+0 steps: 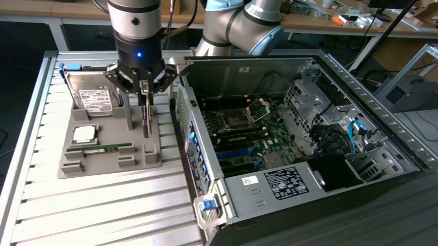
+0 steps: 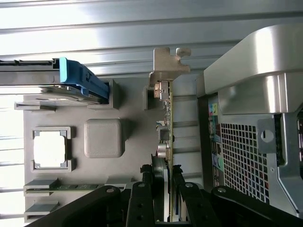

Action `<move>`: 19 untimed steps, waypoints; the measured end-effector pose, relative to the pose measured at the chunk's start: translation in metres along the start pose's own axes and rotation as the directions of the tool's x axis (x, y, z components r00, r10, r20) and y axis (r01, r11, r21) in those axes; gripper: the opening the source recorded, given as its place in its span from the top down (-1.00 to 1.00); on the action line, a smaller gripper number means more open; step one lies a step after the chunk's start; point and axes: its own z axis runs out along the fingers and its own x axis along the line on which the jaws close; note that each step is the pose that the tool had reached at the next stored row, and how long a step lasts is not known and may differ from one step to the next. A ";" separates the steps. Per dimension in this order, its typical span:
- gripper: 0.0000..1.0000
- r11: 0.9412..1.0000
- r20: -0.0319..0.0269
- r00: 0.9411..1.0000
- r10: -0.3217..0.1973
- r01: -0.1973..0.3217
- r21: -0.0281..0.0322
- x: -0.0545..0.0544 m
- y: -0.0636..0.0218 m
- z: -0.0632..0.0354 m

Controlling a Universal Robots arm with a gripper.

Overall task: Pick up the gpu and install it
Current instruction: 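Pick up the gpu and move the gpu toward the slot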

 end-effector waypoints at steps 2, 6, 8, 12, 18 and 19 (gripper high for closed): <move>0.47 1.000 0.000 1.000 0.000 0.000 0.000 0.000 0.0000 -0.0006; 0.47 1.000 0.000 1.000 0.000 0.000 0.000 0.000 0.0001 -0.0021; 0.47 1.000 0.000 1.000 0.000 0.000 -0.001 0.000 0.0002 -0.0025; 0.47 1.000 0.000 1.000 0.000 0.000 -0.001 0.000 0.0002 -0.0034; 0.47 1.000 0.000 1.000 0.000 0.000 -0.002 0.000 0.0006 -0.0085; 0.47 1.000 0.000 1.000 0.000 0.000 -0.002 0.000 0.0007 -0.0097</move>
